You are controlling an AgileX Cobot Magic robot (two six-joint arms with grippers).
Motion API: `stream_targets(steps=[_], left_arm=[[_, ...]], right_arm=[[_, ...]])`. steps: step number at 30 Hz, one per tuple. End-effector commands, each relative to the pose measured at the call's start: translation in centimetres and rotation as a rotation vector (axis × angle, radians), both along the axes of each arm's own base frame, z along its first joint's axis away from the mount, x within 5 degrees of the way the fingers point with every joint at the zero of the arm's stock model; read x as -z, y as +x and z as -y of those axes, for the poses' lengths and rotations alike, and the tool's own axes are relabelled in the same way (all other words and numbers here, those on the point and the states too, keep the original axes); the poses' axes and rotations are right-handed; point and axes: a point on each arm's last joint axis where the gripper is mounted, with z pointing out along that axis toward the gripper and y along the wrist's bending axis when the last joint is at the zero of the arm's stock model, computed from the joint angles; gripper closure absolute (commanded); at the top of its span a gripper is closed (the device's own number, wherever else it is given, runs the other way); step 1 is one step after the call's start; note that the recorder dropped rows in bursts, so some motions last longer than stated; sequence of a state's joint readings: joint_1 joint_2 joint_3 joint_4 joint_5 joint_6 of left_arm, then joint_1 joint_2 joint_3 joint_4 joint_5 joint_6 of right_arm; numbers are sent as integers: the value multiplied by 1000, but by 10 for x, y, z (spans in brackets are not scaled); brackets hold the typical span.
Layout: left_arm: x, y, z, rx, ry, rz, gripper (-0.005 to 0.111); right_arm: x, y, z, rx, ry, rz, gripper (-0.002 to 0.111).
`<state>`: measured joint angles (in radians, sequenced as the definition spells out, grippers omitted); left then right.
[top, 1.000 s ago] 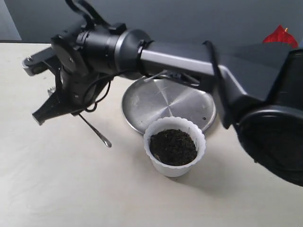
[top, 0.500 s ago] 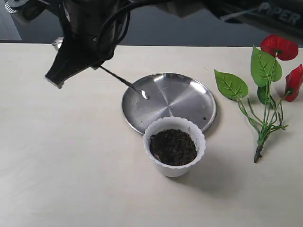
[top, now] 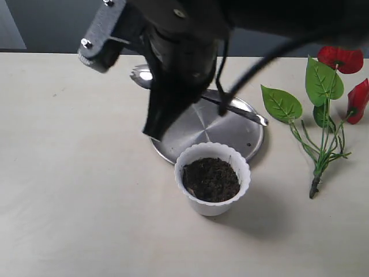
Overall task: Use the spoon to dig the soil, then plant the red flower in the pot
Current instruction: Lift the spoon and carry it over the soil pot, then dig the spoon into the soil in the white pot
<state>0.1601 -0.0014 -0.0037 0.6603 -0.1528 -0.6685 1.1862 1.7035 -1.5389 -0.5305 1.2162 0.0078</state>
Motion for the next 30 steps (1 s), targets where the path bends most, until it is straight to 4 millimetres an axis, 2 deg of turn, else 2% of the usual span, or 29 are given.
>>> stream_targets(steps=[1,5,9,13,15,21,27,30], left_arm=[[1,0,0,6,-3,-1,106],[1,0,0,6,-3,-1,106],[1,0,0,6,-3,-1,106],[1,0,0,6,-3,-1,106],[1,0,0,6,-3,-1,106],[1,0,0,6,-3,-1,106],[1,0,0,6,-3,-1,106],[1,0,0,6,-3,-1,106]], right_arm=[[5,-19,32,-37,-106,121,109],[28,-39,56,-163,-275,225,109],[60,-64,78,-324,-455,273,109],[86,-84,92,-439,-565,293,109],[95,-91,93,-487,-562,300,109],[102,-91,85,-531,-504,340,109],[113,-85,80,-534,-544,335,109],[112,-80,80,-516,-586,378,109]])
